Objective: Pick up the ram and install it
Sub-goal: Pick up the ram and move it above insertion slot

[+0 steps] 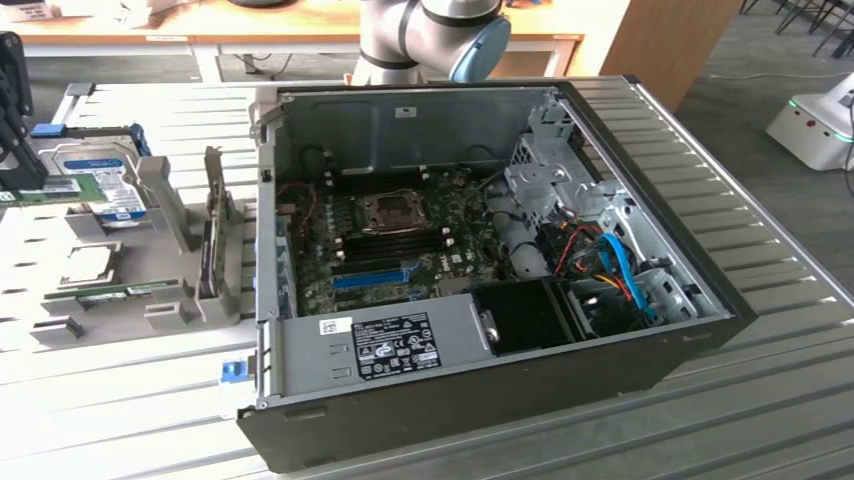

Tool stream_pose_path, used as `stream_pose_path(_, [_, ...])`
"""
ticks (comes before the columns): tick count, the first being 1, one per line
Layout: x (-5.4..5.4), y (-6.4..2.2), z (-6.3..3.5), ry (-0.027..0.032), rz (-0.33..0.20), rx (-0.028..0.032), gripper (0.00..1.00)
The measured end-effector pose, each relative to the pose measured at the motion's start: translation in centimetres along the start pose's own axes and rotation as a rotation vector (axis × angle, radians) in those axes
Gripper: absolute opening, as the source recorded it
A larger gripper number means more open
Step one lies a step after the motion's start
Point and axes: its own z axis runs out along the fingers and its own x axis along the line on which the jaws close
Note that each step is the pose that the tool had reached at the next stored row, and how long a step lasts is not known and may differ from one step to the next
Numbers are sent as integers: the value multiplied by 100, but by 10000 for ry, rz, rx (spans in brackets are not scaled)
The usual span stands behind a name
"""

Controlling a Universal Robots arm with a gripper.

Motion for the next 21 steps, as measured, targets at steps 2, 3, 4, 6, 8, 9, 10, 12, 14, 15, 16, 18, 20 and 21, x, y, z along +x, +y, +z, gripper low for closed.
stream_pose_path(2, [0, 0, -7, 2, 0, -2, 12])
stream_pose_path(3, [0, 0, -10, 1, 0, 0, 12])
stream_pose_path(4, [0, 0, -11, 0, 0, 1, 12])
stream_pose_path(6, [0, 0, -11, -1, 0, 1, 12])
stream_pose_path(8, [0, 0, -11, 0, 0, 1, 12])
stream_pose_path(9, [0, 0, -11, 0, 0, 0, 12])
stream_pose_path(10, [0, 0, -11, 0, 0, 0, 12])
stream_pose_path(12, [0, -3, -13, 2, 0, -1, 12])
stream_pose_path(14, [0, -18, -13, 1, -2, -2, 12])
stream_pose_path(15, [-1, -26, -12, 0, -1, 0, 12])
stream_pose_path(16, [-1, -36, -13, 0, -1, 0, 12])
stream_pose_path(18, [-2, -56, -14, 1, 0, 0, 12])
stream_pose_path(20, [-2, -79, -14, 1, 0, 0, 12])
stream_pose_path(21, [-3, -92, -15, 0, 0, 0, 12])
